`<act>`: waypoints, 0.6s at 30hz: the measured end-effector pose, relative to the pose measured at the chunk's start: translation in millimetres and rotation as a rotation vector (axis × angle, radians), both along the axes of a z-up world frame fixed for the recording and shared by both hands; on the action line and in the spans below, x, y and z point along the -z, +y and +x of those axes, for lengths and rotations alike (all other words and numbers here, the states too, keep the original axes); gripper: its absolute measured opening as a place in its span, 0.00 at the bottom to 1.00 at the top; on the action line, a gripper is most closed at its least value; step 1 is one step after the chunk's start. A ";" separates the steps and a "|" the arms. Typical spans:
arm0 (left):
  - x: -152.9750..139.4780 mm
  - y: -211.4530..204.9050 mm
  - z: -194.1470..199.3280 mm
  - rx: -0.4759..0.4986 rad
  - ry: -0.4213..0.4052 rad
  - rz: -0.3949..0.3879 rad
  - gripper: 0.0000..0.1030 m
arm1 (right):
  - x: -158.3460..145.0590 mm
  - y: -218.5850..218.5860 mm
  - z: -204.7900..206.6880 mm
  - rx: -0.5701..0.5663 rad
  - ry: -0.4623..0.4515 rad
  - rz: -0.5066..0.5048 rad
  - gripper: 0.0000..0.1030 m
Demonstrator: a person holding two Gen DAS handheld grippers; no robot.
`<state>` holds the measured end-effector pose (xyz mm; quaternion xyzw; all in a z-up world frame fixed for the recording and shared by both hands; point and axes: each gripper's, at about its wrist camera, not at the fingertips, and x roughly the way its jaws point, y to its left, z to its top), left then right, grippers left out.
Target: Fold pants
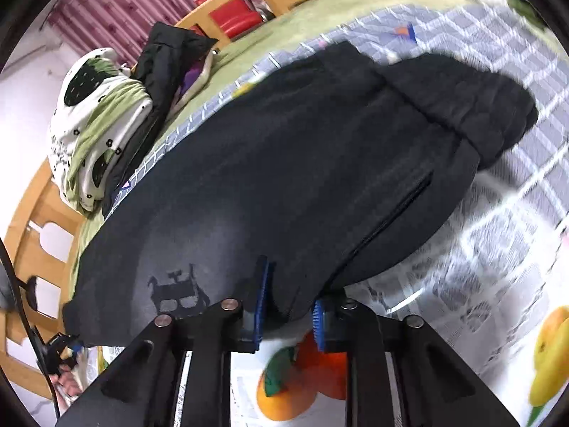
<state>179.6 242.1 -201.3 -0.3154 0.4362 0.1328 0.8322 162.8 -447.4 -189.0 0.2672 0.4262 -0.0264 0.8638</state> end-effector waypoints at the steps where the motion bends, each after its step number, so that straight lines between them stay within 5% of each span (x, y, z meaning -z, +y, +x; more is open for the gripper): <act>1: -4.9 0.1 0.9 0.008 -0.013 0.006 0.07 | -9.0 2.0 -0.3 -0.012 -0.021 -0.018 0.17; 9: -74.7 -13.4 37.1 0.089 -0.205 0.120 0.07 | -91.2 10.0 36.6 -0.136 -0.177 -0.114 0.16; 18: -104.8 -39.0 147.1 0.130 -0.276 0.269 0.08 | -104.8 -1.8 142.6 -0.152 -0.204 -0.133 0.16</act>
